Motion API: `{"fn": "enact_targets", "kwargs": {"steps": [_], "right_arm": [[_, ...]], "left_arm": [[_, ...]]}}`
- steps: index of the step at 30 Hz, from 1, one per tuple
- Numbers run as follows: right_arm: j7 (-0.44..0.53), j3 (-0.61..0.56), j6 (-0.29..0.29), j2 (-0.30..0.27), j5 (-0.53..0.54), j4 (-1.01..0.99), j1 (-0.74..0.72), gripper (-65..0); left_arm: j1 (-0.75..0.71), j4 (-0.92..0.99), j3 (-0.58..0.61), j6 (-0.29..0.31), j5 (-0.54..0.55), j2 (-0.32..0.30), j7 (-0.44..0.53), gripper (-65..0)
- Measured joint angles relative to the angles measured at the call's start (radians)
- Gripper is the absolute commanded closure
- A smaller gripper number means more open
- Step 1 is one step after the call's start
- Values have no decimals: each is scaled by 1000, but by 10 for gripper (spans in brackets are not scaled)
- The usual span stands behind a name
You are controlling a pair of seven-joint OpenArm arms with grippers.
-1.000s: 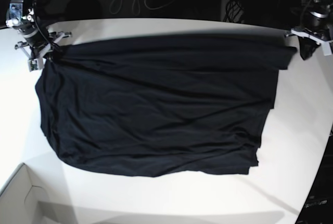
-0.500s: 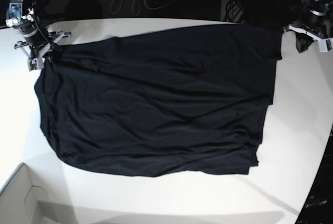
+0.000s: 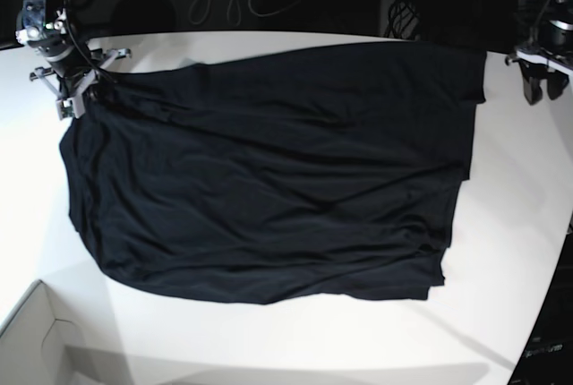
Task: Layout the t-shirt on the table in an organized manner, then fold the t-shirt properly
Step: 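Regrasp the shirt edge with the left gripper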
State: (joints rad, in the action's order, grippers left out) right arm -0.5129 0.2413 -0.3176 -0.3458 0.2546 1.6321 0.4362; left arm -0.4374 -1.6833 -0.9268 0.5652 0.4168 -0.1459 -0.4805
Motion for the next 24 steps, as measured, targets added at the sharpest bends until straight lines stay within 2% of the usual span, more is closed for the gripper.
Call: {"fn": "enact_targets", "kwargs": {"steps": [3,8,12,19,24], "right_arm": [[0,0,0,-2,0,0,2,-1],[0,0,0,-5,-1,0,2,-107],[0,7,0,-5,0,3,2,-137],[0,169,0,73,-7,130,5,-148],[-3,168,0,72,-4,140,5,-227]], "left_arm": [[35,-7,-21,0,1,-1,3,-280],[52,-7,-19,0,3,1,1,-281],[47,-7,-18,0,3,50,4,-282],[-13,-13,3,-8,3,147,5,-412],[-55,10,103,-3,4,160,3,-434]]}}
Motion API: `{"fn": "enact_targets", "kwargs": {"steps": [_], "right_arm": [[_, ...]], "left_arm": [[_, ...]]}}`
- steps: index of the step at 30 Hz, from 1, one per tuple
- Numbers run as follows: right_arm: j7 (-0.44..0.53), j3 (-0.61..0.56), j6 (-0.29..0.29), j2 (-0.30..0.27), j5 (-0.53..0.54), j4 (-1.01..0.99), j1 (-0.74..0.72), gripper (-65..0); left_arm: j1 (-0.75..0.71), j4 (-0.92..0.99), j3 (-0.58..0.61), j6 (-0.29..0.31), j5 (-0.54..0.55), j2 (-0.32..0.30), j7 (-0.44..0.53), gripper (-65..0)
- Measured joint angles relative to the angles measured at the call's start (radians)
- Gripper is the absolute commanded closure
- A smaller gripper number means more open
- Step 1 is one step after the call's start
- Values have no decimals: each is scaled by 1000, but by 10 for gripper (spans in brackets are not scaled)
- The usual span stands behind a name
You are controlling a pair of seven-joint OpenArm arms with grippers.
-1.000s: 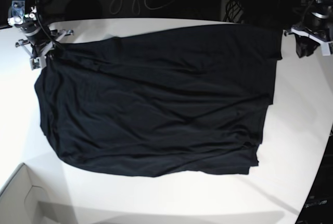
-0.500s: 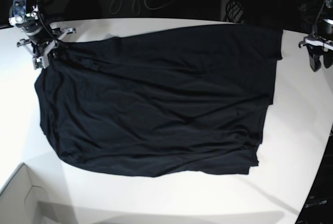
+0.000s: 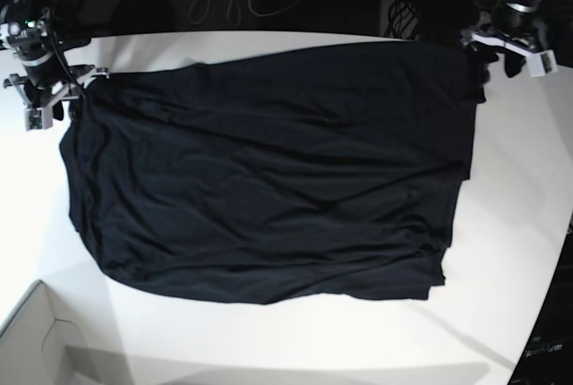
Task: Layout the t-shirt on the table in an organized manner, then fold the t-shirt properly
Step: 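Regrasp the shirt edge with the left gripper, then lift the shirt edge with both grippers, stretching it taut between them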
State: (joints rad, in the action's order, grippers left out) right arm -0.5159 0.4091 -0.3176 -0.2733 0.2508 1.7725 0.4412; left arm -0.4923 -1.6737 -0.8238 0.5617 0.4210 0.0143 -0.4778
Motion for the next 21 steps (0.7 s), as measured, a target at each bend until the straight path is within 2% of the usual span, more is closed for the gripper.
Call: {"fn": "enact_targets", "kwargs": {"steps": [5,15,21], "right_arm": [[3,-5,0,32,0,0,23,-254],[1,-5,0,32,0,0,43,-256],[8,-93,0,32,1,2,70,-256]], "left_arm": [[3,51,20,0,-1,2,5,-434],[5,111,21,0,-4,0,18,-431],[39,183,21,9,23,-14,68,-417]]}}
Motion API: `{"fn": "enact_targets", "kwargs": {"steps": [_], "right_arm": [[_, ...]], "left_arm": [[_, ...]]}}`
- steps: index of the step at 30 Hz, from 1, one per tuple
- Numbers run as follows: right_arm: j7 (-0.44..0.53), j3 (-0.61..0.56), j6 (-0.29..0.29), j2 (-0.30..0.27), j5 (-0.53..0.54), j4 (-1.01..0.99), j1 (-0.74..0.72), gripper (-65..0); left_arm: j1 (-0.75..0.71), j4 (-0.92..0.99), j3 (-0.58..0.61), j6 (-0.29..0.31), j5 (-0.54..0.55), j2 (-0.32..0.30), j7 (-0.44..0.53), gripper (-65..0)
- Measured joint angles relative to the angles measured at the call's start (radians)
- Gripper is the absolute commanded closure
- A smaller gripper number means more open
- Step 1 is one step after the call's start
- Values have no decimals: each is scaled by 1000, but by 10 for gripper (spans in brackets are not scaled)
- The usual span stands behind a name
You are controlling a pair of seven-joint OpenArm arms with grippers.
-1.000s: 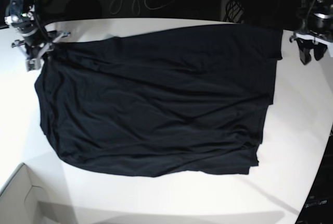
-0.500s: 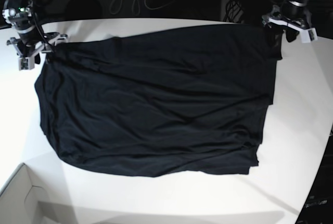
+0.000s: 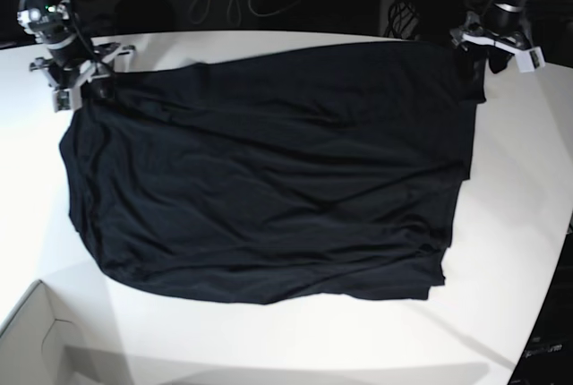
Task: Layout the t-shirt on the table in an organized manner, then fold the t-shirt properly
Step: 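Lift the shirt edge with both grippers, stretching it taut between them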
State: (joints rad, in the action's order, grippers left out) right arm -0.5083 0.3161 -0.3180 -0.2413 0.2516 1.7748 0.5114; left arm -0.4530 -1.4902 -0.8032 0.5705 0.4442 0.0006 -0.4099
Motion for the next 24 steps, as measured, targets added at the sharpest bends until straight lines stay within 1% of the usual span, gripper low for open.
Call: {"fn": "enact_targets", "kwargs": {"steps": [1,4,6,8,11,14,17,18,21,22,24], "right_arm": [[-1,-10,0,0,-2,3,6,-257],[-8,-49,0,-2,-5,8,19,-265],[-5,-69,0,-1,1,7,13,-285],[0,-69,0,-1,-1,8,10,-300],[-5,-66,0,-2,-2,7,14,-300],[2,-66,0,-3,0,-11,9,-300],[0,-67,0,-2,-2,-53,2,-299],[11,-67,0,-2,-3,-68,2,-298],[26,-97,1,-11,-5,-80,-2,-294],[32,-108,1,-11,-5,-81,-2,-285],[39,-128,1,-11,-3,-80,-4,-227]], "left_arm": [[2,8,0,2,3,0,4,-385],[21,37,-6,3,6,-4,15,-247],[37,49,-6,2,6,-5,13,-198],[43,49,-4,2,6,-3,10,-173],[43,50,-4,2,6,-3,6,-122],[43,51,-4,2,5,-3,-1,0],[42,51,0,3,6,-18,-14,-10],[42,51,0,3,5,-20,-16,-1],[40,43,-2,3,2,-19,-21,-1],[37,36,-6,3,2,-18,-28,-1],[29,13,-6,2,-10,-17,-43,-1]]}}
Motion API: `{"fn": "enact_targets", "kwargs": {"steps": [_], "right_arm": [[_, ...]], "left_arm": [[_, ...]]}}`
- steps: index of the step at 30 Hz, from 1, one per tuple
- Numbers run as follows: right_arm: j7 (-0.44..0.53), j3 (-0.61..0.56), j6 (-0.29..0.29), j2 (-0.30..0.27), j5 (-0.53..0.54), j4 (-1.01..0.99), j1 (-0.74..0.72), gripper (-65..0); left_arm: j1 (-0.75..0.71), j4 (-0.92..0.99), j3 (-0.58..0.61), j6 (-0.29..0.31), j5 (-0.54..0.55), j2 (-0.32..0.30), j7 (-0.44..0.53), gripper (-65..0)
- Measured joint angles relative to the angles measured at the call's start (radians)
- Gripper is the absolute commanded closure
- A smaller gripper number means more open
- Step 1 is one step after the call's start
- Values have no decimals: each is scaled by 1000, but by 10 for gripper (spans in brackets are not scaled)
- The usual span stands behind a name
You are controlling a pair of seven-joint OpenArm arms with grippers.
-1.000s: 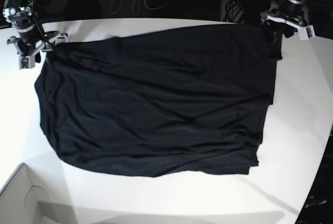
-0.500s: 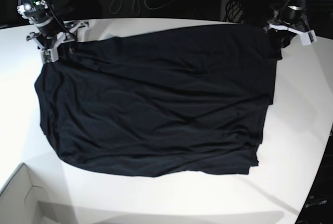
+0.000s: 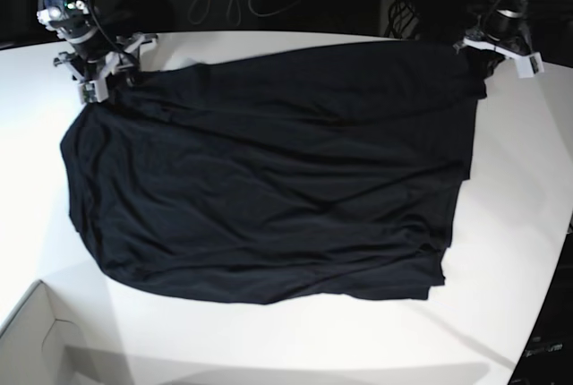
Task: Layout the t-shirt on the table in an organized manner, then fold the t-shirt properly
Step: 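Lift the shirt edge with both grippers, stretching it taut between them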
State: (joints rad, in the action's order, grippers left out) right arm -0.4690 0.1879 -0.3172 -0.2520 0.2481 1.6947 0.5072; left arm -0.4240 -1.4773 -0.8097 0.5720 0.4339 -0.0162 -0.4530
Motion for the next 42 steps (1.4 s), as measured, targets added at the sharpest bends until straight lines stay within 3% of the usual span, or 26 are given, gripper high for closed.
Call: {"fn": "enact_targets", "kwargs": {"steps": [5,13,21,42], "right_arm": [[4,-5,0,0,4,0,0,0],[-36,27,-1,3,5,40,31,0],[-28,86,-1,3,11,215,112,0],[-35,91,-1,3,11,222,244,0]], "left_arm": [[-29,-61,0,-11,-18,1,-26,-1],[-54,-189,-2,-7,-14,-21,-30,-1],[-37,-260,-99,-2,-14,-16,-193,-1],[-77,-272,-143,1,-9,-42,-206,-1]]}}
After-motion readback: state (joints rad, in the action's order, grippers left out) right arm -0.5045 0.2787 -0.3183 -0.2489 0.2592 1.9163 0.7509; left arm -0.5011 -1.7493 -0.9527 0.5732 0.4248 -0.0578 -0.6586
